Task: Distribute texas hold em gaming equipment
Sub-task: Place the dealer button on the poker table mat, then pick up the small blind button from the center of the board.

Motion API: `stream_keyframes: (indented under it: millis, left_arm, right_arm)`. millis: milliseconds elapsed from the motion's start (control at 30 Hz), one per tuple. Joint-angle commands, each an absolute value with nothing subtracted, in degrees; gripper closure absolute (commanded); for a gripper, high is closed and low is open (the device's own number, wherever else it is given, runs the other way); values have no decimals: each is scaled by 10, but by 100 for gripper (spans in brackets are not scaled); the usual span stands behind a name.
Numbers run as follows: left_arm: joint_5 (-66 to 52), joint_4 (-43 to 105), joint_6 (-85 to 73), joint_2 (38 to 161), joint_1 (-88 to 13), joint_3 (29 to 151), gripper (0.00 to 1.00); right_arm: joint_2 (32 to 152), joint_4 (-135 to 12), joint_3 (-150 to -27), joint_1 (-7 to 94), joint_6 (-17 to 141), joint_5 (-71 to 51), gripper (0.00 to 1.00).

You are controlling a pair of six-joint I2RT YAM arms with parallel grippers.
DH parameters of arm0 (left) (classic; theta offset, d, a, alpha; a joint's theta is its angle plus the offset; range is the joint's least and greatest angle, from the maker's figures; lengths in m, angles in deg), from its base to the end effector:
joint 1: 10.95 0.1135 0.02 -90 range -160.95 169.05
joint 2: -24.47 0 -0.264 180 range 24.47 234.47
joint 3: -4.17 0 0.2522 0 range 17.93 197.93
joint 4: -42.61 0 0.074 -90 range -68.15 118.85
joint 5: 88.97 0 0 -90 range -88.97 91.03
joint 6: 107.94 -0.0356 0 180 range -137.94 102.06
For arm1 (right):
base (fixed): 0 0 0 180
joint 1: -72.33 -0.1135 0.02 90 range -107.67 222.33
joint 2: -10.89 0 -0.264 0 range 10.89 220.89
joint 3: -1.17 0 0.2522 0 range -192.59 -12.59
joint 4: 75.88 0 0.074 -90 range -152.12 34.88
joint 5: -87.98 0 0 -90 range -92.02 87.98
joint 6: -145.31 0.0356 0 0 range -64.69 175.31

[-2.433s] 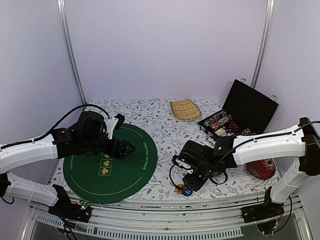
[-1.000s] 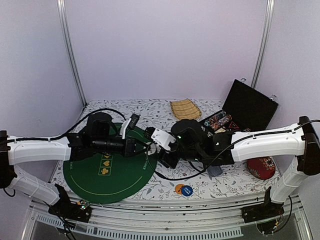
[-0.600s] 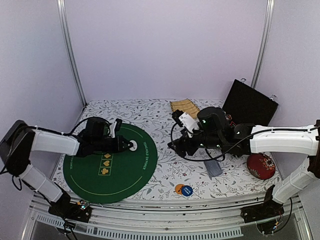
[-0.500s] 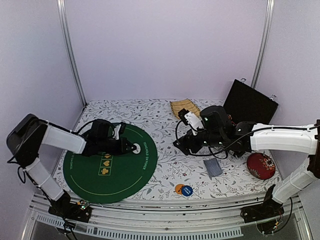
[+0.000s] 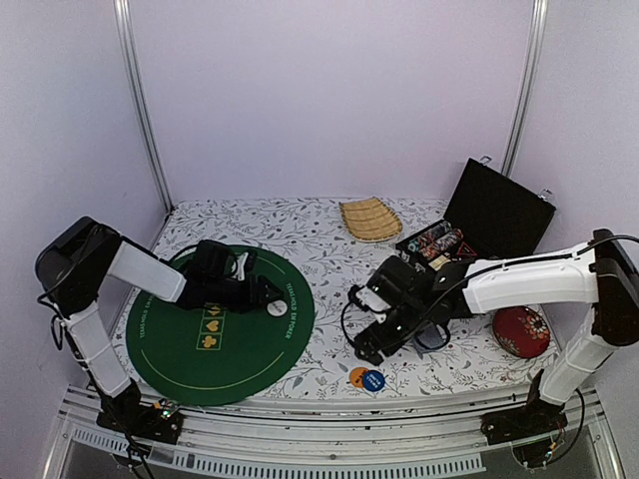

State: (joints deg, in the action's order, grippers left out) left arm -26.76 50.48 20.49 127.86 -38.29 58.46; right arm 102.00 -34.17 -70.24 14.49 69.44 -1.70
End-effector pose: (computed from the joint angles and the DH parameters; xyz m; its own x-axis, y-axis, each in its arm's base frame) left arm 0.2816 -0.1643 0.1102 -0.9048 -0.1512 -0.3982 0.1984 0.6776 -0.7082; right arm 0.1678 0.2666 0.1962 -0.6596 -0.5904 -0.4653 -0.7055 0.6998 0.1121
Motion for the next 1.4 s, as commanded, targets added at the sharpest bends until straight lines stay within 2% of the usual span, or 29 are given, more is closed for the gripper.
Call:
stream_keyframes:
  millis: [0,67,133,167,267,333,567,900,1033,1267,1367]
  left_arm:
    - [-170,429,177,1215,-379,594,27]
    - [-131,402,166,1169,-380,587,15]
    - [-99,381,158,1123,-383,577,3]
    - [-88,370,152,1103,-384,574,2]
    - [-76,341,138,1049,-392,565,2]
    - [-70,331,130,1022,-397,558,2]
    - [-70,311,126,973,-399,542,2]
    - [-70,302,111,961,-399,548,2]
    - [-70,301,110,962,-399,546,2]
    - [-70,298,108,953,-399,543,2]
    - [-66,296,106,947,-399,543,2]
  right_arm:
    - [1069,-273,-724,101,701,-42,5]
    - [1082,-271,-720,90,699,-59,1]
    - [1096,-268,-720,83,697,-61,1]
    - [1104,-266,-720,80,696,-63,1]
    - [1121,-260,-726,72,690,-66,0]
    - [1131,-255,-731,66,687,-62,4]
    - [1153,-216,-746,56,681,-40,29]
    - [1161,-187,-744,26,692,-28,31]
    - [1166,-199,-747,26,690,-9,41]
    - [1174,-215,-743,26,682,8,42]
    - [1169,-219,-740,26,683,11,54]
